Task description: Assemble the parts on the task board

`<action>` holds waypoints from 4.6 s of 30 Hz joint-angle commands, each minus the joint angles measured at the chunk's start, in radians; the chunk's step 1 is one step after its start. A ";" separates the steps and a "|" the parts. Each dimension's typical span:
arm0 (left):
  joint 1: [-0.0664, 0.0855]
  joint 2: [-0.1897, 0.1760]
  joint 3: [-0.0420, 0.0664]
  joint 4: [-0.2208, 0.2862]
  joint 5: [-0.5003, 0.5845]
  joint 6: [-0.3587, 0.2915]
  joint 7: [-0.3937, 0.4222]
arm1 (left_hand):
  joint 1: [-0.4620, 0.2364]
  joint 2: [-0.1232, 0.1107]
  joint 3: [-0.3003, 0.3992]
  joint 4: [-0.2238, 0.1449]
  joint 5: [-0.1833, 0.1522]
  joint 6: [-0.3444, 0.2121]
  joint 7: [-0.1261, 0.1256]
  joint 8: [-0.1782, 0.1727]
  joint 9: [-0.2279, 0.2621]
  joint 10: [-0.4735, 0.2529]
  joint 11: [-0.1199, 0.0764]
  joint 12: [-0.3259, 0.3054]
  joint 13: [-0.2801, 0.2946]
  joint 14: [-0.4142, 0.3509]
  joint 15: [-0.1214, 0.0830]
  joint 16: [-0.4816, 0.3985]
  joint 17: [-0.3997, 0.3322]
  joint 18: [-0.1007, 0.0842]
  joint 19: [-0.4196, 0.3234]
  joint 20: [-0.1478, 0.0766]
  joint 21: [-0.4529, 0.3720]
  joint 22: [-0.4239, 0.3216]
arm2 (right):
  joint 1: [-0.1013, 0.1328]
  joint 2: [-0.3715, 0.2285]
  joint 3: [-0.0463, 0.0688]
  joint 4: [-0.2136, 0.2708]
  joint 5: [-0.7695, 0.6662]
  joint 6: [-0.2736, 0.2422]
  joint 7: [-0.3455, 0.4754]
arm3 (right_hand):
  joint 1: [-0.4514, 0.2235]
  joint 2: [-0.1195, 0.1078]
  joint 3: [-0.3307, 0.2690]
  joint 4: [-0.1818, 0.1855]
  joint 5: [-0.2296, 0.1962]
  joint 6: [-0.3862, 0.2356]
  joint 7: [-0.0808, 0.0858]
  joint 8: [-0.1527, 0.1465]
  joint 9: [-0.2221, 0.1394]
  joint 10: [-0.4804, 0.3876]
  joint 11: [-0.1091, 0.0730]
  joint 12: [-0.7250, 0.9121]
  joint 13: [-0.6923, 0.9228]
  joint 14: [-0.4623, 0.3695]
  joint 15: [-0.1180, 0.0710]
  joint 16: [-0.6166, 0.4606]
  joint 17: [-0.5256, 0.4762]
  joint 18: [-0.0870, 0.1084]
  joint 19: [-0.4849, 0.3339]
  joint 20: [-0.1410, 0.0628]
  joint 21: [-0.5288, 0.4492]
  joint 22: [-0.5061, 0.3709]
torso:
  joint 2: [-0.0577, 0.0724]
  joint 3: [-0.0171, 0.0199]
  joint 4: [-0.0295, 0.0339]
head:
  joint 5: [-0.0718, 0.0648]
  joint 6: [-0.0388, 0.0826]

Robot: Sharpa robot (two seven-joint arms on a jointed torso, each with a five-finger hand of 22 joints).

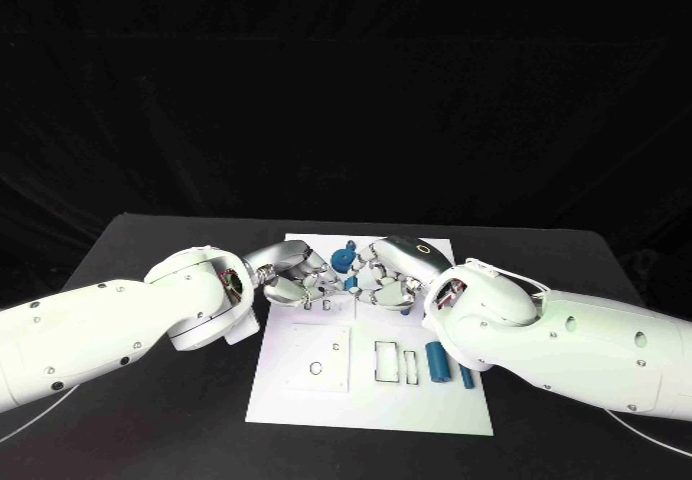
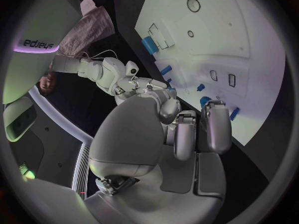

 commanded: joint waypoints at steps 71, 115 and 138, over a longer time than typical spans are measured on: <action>0.000 -0.013 0.001 -0.024 0.018 0.015 -0.017 | -0.019 -0.027 0.054 -0.024 -0.004 -0.012 -0.011 -0.004 -0.001 0.014 -0.004 0.000 0.004 0.105 -0.009 0.005 0.263 -0.023 0.014 -0.002 0.011 0.017 | 0.001 0.046 -0.001 -0.046 -0.018 0.039 0.008 | -0.001 0.009 0.010 0.002 -0.009 0.016 -0.008 0.007 0.000 0.010 -0.002 0.005 0.002 0.089 -0.005 -0.003 0.199 -0.014 0.103 -0.009 0.006 0.263 | 0.000 -0.0005 0.0011 | 0.007 -0.006; 0.013 -0.078 0.018 -0.014 0.954 -0.301 0.286 | -0.097 -0.065 -0.071 -0.023 -0.009 -0.023 0.024 -0.006 -0.001 -0.261 0.047 -0.376 -0.421 0.002 0.035 -0.158 0.036 0.026 -0.143 0.035 -0.112 -0.225 | -0.016 0.204 -0.020 -0.184 -0.232 0.262 -0.097 | -0.006 0.008 0.012 0.004 -0.021 0.013 -0.007 0.006 0.001 0.008 -0.002 0.000 -0.001 0.090 -0.005 -0.001 0.202 -0.014 0.103 -0.009 0.006 0.263 | 0.001 0.0005 -0.0010 | 0.024 -0.029; 0.013 -0.078 0.018 -0.012 0.958 -0.294 0.283 | -0.095 -0.061 -0.084 -0.020 -0.008 -0.028 0.030 -0.004 -0.001 -0.279 0.053 -0.396 -0.441 -0.008 0.039 -0.173 0.017 0.031 -0.161 0.037 -0.129 -0.255 | -0.018 0.216 -0.020 -0.200 -0.233 0.281 -0.109 | -0.022 0.000 0.007 0.013 -0.032 0.003 -0.003 0.002 0.000 0.001 0.001 -0.009 -0.009 0.089 -0.003 -0.003 0.200 -0.014 0.103 -0.009 0.006 0.263 | 0.000 0.0002 -0.0004 | 0.023 -0.033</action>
